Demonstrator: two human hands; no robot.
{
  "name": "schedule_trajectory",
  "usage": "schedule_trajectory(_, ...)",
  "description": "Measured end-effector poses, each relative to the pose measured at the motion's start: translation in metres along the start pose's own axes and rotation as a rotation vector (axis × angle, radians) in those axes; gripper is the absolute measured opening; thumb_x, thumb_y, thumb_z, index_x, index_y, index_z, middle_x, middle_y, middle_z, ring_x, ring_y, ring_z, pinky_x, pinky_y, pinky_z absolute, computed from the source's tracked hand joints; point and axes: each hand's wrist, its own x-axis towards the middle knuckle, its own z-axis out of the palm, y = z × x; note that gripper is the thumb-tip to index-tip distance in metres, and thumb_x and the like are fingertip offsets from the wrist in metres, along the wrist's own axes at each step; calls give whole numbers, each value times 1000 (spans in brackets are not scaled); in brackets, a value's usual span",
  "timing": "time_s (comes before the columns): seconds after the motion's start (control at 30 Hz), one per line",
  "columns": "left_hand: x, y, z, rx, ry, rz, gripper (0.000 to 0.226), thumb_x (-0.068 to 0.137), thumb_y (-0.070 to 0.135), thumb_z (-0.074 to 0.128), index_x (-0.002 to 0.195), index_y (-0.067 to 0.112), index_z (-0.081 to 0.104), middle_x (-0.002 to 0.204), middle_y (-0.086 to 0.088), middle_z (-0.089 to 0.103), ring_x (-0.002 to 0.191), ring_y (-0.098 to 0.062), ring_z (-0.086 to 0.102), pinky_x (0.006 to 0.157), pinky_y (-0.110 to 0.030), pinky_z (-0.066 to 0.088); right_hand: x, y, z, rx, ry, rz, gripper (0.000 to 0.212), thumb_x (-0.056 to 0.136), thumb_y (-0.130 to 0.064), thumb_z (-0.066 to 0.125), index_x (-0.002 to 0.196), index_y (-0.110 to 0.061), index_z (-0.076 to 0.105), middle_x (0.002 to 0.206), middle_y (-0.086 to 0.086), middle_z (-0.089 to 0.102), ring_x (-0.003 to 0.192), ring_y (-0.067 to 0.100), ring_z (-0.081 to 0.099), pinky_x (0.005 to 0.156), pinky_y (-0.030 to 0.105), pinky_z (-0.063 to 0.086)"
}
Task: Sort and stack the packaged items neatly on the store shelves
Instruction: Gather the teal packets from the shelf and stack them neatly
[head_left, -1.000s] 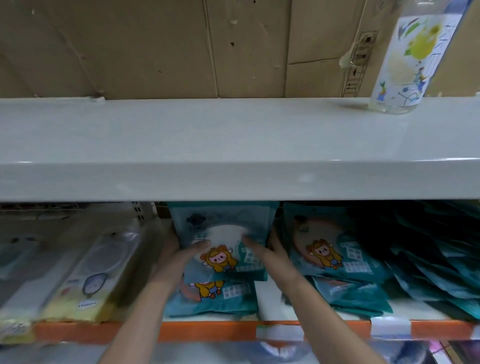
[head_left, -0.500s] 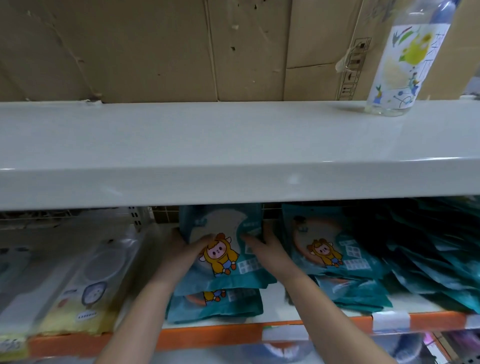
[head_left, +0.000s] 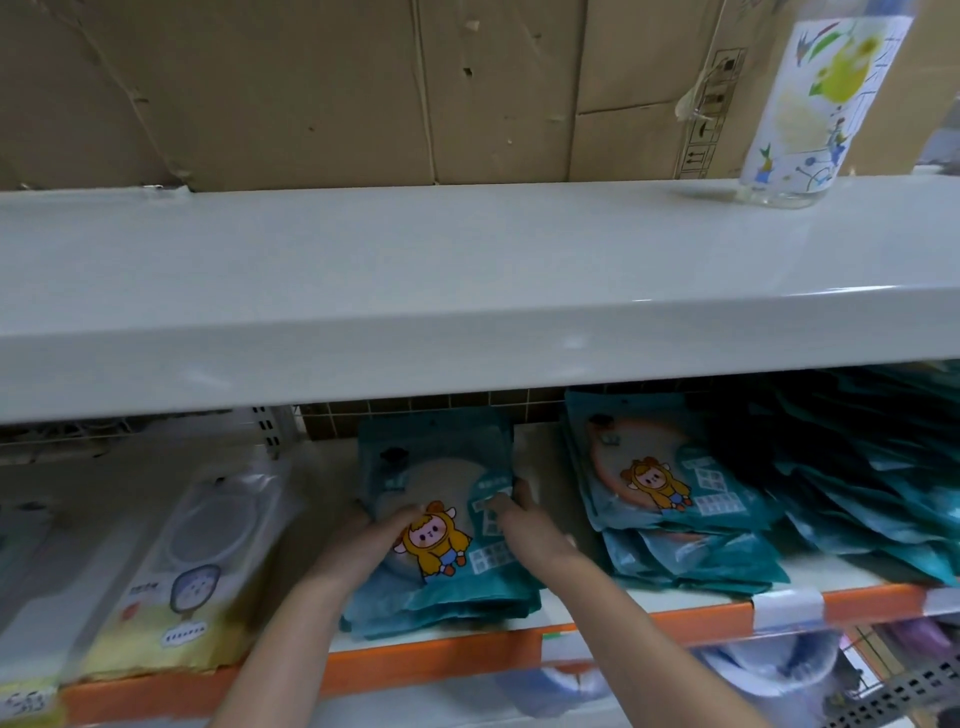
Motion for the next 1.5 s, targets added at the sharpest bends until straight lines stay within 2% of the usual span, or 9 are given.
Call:
schedule_trajectory(0.17, -3, 10, 1, -41, 13, -20, 55, 76, 51, 72, 115, 14, 57, 95, -2, 62, 84, -15, 56, 79, -31, 43, 1, -2, 0, 23, 23, -30, 39, 98, -29, 44, 135, -19, 39, 129, 5, 57, 103, 15, 54, 84, 25, 38)
schedule_trajectory(0.4, -4, 53, 20, 271, 295, 262, 88, 76, 64, 59, 145, 19, 30, 144, -13, 39, 128, -33, 42, 101, -48, 41, -1, -4, -56, -107, 265, -257, 49, 96, -27, 51, 141, -17, 37, 133, -6, 46, 123, 15, 46, 102, 29, 38)
schedule_trajectory(0.6, -30, 111, 109, 103, 81, 489, 38, 87, 38, 60, 118, 18, 53, 114, 1, 57, 112, -22, 55, 87, -30, 43, 13, 33, -157, -185, 600, -54, 35, 89, -24, 57, 116, -2, 57, 113, 23, 64, 108, 38, 59, 84, 36, 45)
schedule_trajectory(0.67, -32, 123, 143, 106, -68, 493, 7, 90, 28, 60, 95, 23, 59, 90, 10, 59, 97, -15, 61, 74, -21, 43, 21, 57, -187, -263, 556, 83, 41, 89, -30, 54, 118, -2, 54, 116, 25, 61, 110, 41, 56, 86, 39, 45)
schedule_trajectory(0.8, -30, 129, 194, 9, -278, 281, 10, 94, 25, 54, 102, 28, 58, 99, 6, 65, 89, -9, 61, 75, -21, 47, 30, 90, -215, -418, 476, 220, 65, 91, -51, 50, 132, -1, 44, 131, 23, 53, 120, 40, 50, 96, 39, 41)
schedule_trajectory(1.03, -14, 124, 218, -134, -101, -4, 41, 90, 32, 58, 120, 5, 53, 86, -5, 58, 77, -19, 57, 62, -27, 45, 37, 100, -219, -256, 336, 211, 96, 56, -79, 63, 119, -7, 59, 115, 10, 66, 106, 27, 62, 84, 29, 48)
schedule_trajectory(1.13, -13, 122, 219, -158, -84, -47, 44, 90, 37, 60, 120, 8, 50, 82, -3, 56, 74, -19, 56, 59, -27, 45, 38, 105, -222, -21, 286, 199, 86, 45, -68, 73, 110, -12, 64, 106, 4, 68, 95, 21, 64, 88, 34, 52)
schedule_trajectory(1.33, -19, 125, 220, -279, -90, -52, 35, 84, 33, 68, 106, 7, 62, 88, -6, 65, 83, -19, 61, 64, -27, 42, 23, 90, -236, 264, 183, 116, 60, 72, -21, 77, 125, -13, 50, 113, 8, 65, 100, 26, 64, 92, 44, 52)
schedule_trajectory(1.5, -17, 137, 209, -426, -50, 181, 48, 75, 24, 78, 116, 15, 57, 99, -5, 71, 88, -23, 69, 77, -38, 56, 5, 67, -241, 401, 172, -73, 43, 78, -10, 71, 116, -25, 56, 106, 3, 69, 99, 24, 65, 94, 46, 50)
